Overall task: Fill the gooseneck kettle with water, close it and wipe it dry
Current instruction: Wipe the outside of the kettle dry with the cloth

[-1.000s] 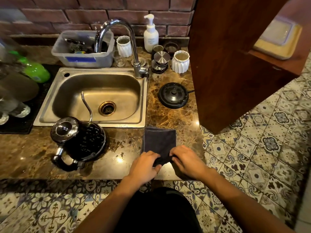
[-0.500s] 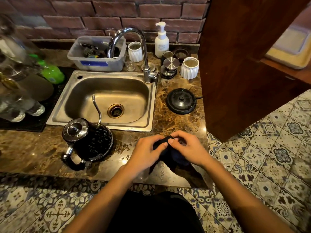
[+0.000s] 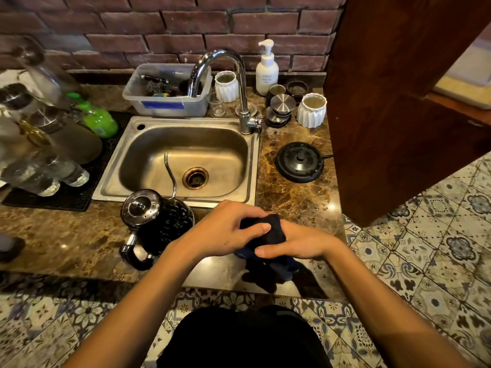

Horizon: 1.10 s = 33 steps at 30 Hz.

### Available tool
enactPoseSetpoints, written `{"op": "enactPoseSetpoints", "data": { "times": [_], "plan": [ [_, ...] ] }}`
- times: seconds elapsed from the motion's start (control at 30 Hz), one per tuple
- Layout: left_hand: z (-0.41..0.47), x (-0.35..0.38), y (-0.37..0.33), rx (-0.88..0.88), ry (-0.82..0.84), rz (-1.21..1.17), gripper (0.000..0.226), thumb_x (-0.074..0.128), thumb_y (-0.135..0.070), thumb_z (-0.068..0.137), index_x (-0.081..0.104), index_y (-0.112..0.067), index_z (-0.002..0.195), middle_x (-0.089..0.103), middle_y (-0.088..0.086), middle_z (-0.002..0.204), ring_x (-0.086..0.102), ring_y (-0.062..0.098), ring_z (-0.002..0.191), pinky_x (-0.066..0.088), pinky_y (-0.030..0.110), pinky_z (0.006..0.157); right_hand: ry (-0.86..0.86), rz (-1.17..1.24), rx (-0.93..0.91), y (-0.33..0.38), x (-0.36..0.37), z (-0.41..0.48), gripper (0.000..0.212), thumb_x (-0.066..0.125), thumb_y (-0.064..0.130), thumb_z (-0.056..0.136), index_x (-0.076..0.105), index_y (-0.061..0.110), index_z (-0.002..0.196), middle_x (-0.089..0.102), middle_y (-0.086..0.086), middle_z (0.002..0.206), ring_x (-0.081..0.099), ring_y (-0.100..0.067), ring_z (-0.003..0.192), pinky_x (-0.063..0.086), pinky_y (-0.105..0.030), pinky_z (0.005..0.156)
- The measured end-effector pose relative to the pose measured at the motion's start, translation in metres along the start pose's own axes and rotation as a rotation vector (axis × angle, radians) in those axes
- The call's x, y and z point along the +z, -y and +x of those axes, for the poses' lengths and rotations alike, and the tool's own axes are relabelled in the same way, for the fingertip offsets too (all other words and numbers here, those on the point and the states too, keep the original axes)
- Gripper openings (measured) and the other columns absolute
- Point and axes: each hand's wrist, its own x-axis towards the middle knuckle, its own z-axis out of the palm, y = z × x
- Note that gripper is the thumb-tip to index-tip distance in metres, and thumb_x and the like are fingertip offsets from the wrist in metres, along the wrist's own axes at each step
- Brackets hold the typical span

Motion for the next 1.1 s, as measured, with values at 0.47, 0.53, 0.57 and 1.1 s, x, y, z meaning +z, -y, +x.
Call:
{"op": "enactPoseSetpoints", "data": {
  "times": [0.47, 0.53, 0.57, 1.1],
  "plan": [
    [-0.05, -0.069, 0.038, 0.165, 0.1, 0.076, 0.024, 0.06, -0.023, 0.1, 0.074, -0.023, 0.119, 0.078, -0.006, 0.106, 0.069, 0.009, 0.1, 0.054, 0.037, 0.088, -0.132, 0.056, -0.039, 0.043, 0.069, 0.052, 0.041, 0.068, 0.004, 0.091, 0.057, 0.004, 0.13, 0.066, -0.018, 0.127, 0.061, -0.032, 0.122, 0.048, -0.046, 0.105],
    [-0.053, -0.078, 0.048, 0.189, 0.1, 0.14, 0.024, 0.059, -0.024, 0.099, 0.073, -0.021, 0.118, 0.078, -0.004, 0.106, 0.069, 0.011, 0.099, 0.053, 0.039, 0.088, -0.182, 0.087, -0.011, 0.051, 0.087, 0.06, 0.031, 0.059, 0.0, 0.097, 0.055, 0.007, 0.126, 0.076, 0.01, 0.105, 0.07, -0.004, 0.102, 0.053, -0.022, 0.089],
    [-0.054, -0.083, 0.054, 0.196, 0.103, 0.167, 0.024, 0.059, -0.025, 0.099, 0.073, -0.021, 0.118, 0.078, -0.004, 0.107, 0.069, 0.012, 0.099, 0.053, 0.039, 0.089, -0.197, 0.087, -0.004, 0.053, 0.095, 0.064, 0.027, 0.054, -0.002, 0.099, 0.052, 0.009, 0.124, 0.075, 0.021, 0.092, 0.068, 0.008, 0.088, 0.05, -0.012, 0.079],
    [-0.059, -0.136, 0.135, 0.065, -0.18, 0.159, 0.035, 0.053, -0.041, 0.102, 0.07, -0.025, 0.128, 0.072, -0.008, 0.126, 0.063, 0.01, 0.118, 0.048, 0.04, 0.106, -0.692, 0.414, 0.084, 0.042, 0.157, 0.13, 0.037, 0.048, 0.044, 0.101, 0.061, 0.026, 0.131, 0.074, 0.005, 0.12, 0.068, -0.014, 0.113, 0.049, -0.036, 0.105]
  ]
}}
